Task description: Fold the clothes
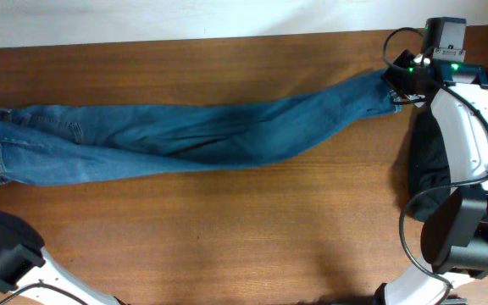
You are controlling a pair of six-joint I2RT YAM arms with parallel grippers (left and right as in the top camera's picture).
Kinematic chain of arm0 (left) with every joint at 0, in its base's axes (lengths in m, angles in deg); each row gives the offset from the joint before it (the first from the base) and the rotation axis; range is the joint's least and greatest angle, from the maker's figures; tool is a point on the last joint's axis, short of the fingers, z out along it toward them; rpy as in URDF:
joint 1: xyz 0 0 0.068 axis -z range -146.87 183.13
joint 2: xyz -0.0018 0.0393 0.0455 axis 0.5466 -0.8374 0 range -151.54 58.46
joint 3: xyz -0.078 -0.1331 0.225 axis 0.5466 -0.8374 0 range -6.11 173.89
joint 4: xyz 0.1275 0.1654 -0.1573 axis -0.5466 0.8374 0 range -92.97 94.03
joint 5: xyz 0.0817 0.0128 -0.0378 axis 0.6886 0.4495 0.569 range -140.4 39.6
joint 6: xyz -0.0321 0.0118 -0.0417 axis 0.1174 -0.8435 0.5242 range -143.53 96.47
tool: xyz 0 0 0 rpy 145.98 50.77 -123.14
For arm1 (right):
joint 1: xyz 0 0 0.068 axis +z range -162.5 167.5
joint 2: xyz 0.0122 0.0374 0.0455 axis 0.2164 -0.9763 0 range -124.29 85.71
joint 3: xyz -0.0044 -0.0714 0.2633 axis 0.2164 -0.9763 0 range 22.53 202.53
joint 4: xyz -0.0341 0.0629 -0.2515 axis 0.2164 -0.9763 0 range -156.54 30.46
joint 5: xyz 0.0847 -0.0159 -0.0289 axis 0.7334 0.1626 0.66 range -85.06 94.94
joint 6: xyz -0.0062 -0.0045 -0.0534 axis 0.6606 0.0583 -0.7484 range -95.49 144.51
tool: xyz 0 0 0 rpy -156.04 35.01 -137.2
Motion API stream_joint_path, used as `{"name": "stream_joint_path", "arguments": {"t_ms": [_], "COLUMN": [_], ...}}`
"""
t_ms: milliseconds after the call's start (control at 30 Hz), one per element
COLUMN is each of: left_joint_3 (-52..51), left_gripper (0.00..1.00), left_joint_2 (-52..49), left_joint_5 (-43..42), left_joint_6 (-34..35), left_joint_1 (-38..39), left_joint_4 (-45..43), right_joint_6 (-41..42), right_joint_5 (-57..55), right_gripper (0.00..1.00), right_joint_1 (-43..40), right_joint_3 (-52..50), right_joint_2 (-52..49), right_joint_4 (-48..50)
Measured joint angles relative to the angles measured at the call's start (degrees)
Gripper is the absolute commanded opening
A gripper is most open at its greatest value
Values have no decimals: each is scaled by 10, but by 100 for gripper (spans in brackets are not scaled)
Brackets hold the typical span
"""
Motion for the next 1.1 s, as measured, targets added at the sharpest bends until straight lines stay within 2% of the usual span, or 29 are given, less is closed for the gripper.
{"name": "stream_joint_path", "arguments": {"t_ms": [300, 600, 700, 1100], "left_joint_3": [0, 0, 0, 0], "left_gripper": [1, 2, 5, 5], "left_joint_2": [-7, -73, -90, -109], "left_joint_5": [1, 3, 3, 2], "left_joint_6": [0, 0, 0, 0], "left_joint_1": [0, 0, 0, 2], "left_joint_4": [-31, -73, -85, -111], "right_joint_6": [0, 0, 0, 0], "right_joint_5": [-29, -54, -60, -72], "right_gripper": [4, 4, 4, 4], "right_joint_1": [0, 0, 0, 0], "right_joint_3": [0, 0, 0, 0], "right_joint_2": [-20, -51, -52, -79], "right_joint_4": [6, 6, 6, 3]}}
